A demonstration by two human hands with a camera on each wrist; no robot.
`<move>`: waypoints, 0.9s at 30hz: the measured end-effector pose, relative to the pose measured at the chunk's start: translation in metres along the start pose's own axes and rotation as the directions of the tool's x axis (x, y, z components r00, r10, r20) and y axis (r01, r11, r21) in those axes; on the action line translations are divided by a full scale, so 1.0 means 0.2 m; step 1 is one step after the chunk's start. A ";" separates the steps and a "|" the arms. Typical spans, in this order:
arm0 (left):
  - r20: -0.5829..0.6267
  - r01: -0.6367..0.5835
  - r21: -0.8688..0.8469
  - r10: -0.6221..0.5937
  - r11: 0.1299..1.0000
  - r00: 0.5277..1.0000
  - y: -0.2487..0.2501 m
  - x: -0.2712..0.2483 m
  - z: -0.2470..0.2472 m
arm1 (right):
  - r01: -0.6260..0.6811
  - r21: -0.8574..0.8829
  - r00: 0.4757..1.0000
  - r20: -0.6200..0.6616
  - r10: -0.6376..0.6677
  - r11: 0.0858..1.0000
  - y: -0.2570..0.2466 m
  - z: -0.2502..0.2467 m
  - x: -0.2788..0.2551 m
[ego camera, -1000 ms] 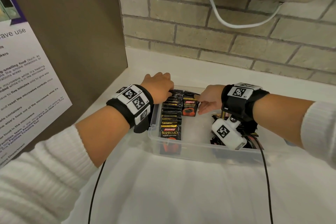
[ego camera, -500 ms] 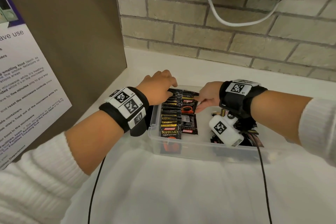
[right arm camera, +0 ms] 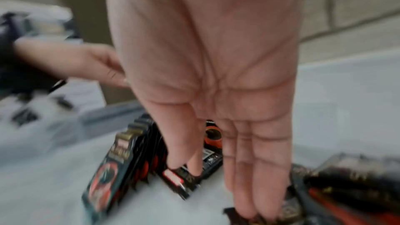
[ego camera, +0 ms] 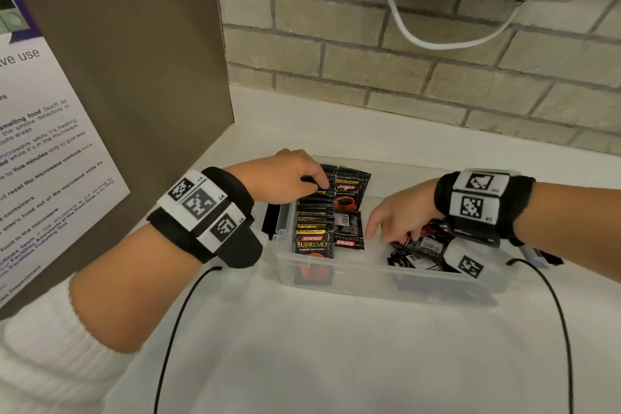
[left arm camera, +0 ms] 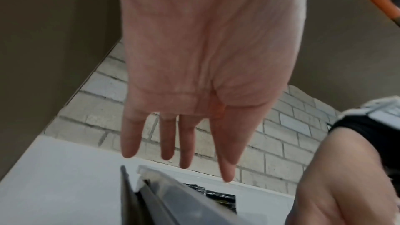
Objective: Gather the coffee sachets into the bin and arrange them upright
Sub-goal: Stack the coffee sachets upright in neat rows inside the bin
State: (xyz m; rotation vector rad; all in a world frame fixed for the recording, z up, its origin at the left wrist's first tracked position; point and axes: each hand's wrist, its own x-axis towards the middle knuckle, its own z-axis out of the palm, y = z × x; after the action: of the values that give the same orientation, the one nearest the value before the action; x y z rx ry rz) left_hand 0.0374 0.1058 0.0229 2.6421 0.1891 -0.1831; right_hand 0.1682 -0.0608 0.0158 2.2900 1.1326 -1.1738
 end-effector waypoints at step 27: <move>0.095 0.055 0.098 -0.064 0.994 0.993 0.02 -0.01 -0.06 | 0.118 0.214 0.893 -0.450 -0.009 0.970 -0.01 -0.10 0.05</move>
State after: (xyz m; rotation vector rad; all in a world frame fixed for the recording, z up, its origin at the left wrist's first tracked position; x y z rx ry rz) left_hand 0.0375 0.1072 0.0353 2.7157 0.2320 -0.3498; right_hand 0.1807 -0.0430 0.0212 2.8288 1.2868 -0.8591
